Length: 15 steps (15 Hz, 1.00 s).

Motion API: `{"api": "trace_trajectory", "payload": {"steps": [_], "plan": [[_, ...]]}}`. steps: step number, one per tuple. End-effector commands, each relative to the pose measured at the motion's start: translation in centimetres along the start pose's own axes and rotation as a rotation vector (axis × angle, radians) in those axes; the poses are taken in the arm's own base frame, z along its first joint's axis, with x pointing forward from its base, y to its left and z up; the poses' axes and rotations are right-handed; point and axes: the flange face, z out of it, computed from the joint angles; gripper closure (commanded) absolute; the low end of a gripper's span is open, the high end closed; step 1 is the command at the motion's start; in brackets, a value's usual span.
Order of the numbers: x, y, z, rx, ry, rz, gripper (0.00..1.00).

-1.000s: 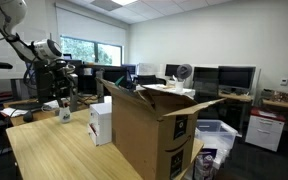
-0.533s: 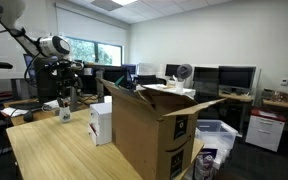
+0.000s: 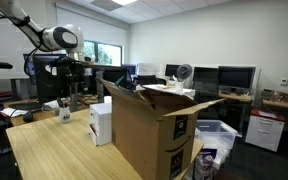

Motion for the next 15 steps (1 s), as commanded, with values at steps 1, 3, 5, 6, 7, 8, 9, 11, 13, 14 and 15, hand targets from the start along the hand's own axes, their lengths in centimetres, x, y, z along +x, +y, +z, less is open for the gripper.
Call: {"api": "trace_trajectory", "payload": {"steps": [1,3,5,6,7,8,9,11,13,14,15], "plan": [[-2.5,2.8,-1.5,0.037,0.068,0.109,0.0],[-3.3,4.2,-2.2,0.04,0.087,0.139,0.0],[-4.2,5.3,-3.0,0.034,0.102,0.15,0.0],[-4.7,5.8,-3.3,0.028,0.108,0.152,0.0],[-5.2,6.2,-3.6,0.025,0.109,0.149,0.0],[-5.7,6.4,-3.9,0.006,0.105,0.13,0.0],[-6.2,6.5,-4.0,-0.032,0.082,0.089,0.0],[-7.0,6.5,-4.2,-0.07,0.071,0.065,0.0],[-7.8,6.3,-4.5,-0.088,0.071,0.054,0.0],[-8.1,6.2,-4.7,-0.085,0.075,0.062,0.0],[-8.4,6.1,-4.8,-0.083,0.078,0.068,0.0]]}}
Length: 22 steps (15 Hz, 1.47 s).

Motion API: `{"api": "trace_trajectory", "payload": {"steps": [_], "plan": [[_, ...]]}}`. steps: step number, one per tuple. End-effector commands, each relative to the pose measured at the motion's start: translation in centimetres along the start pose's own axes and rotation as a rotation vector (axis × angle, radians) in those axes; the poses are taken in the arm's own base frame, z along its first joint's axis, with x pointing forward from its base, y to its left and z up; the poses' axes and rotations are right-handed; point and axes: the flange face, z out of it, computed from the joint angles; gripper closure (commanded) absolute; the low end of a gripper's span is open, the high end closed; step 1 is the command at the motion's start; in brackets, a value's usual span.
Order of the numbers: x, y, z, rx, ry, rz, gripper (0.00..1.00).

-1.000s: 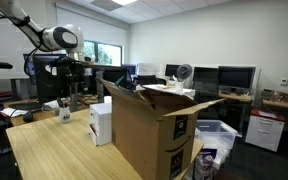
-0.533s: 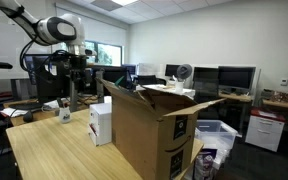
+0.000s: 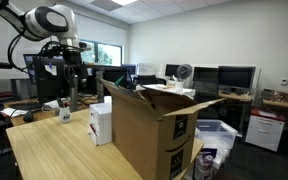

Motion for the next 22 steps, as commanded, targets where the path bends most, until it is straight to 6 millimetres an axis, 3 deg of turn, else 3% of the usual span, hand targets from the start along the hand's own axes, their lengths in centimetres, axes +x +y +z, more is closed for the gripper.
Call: {"api": "trace_trajectory", "payload": {"steps": [1,7,8,22], "plan": [[-2.1,0.0,-1.0,-0.011,0.015,-0.01,0.0],[-3.0,-0.5,-1.5,-0.027,0.011,-0.033,0.0],[-2.0,-0.5,-1.3,-0.011,0.014,-0.012,0.0],[-2.0,-0.6,-1.4,-0.012,0.015,-0.013,0.0]]}}
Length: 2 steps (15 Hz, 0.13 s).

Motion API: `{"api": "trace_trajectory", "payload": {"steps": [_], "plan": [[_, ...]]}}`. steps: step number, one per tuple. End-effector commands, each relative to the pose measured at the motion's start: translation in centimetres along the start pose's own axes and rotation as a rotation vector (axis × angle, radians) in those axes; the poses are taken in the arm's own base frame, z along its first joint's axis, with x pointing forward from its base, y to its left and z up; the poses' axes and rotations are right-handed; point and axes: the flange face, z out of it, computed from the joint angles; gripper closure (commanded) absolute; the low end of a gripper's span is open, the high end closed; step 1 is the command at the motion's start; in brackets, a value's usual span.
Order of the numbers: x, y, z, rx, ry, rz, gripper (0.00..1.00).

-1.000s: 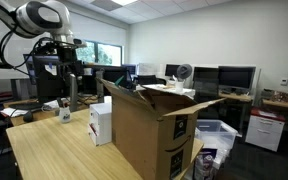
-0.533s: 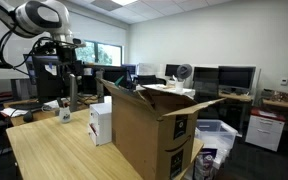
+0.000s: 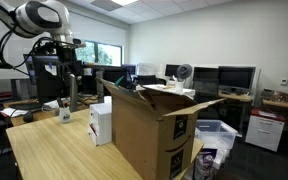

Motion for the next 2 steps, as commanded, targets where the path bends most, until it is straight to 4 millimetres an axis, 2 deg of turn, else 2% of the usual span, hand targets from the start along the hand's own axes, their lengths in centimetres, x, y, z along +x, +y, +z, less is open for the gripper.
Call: {"api": "trace_trajectory", "payload": {"steps": [1,2], "plan": [[0.02,-0.01,-0.05,0.0,-0.001,0.0,0.0],[0.02,0.0,-0.05,0.0,-0.001,0.0,0.0]]}}
